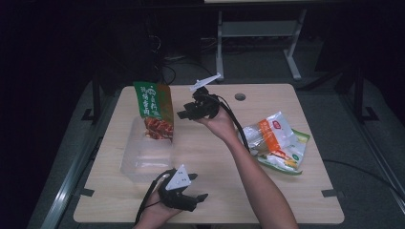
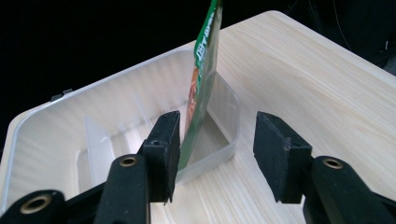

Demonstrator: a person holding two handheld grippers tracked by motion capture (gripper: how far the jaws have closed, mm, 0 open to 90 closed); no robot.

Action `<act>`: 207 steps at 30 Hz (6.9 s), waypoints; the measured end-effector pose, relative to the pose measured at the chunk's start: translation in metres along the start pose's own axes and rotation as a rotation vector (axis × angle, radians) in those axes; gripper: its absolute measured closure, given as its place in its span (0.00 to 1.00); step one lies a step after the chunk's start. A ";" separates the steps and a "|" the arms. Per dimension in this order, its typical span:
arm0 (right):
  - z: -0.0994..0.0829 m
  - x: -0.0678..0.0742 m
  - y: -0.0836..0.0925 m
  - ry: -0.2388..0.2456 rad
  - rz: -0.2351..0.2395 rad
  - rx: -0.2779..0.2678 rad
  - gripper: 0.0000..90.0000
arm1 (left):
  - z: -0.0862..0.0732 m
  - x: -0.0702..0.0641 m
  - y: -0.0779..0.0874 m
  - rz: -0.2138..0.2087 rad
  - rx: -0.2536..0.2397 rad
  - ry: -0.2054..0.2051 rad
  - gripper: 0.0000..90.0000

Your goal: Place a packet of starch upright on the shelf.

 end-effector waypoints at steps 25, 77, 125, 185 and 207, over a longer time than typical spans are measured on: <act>-0.049 -0.004 0.064 -0.079 -0.073 0.017 0.44 | 0.002 0.000 -0.007 -0.009 0.006 -0.013 0.30; -0.164 0.002 0.177 -0.260 -0.248 0.061 0.41 | -0.001 -0.003 -0.009 -0.005 0.013 -0.004 0.29; -0.239 -0.014 0.207 -0.442 -0.333 0.012 0.43 | 0.000 -0.010 -0.012 -0.026 0.015 -0.015 0.29; -0.156 0.075 0.140 0.069 0.023 0.107 1.00 | 0.022 0.003 -0.024 0.019 -0.051 0.051 0.29; -0.159 0.066 0.142 0.097 0.084 0.138 0.99 | 0.053 0.026 -0.069 -0.095 -0.072 0.204 0.93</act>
Point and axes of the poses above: each handheld gripper's, and its own axes: y roughly backward along the jaws, z roughly out of its top, x roughly to its left, the point moved 6 cm from there along -y, roughly forward along the jaws, and after that the axes turned 12 degrees about z, right-handed, at the moved point
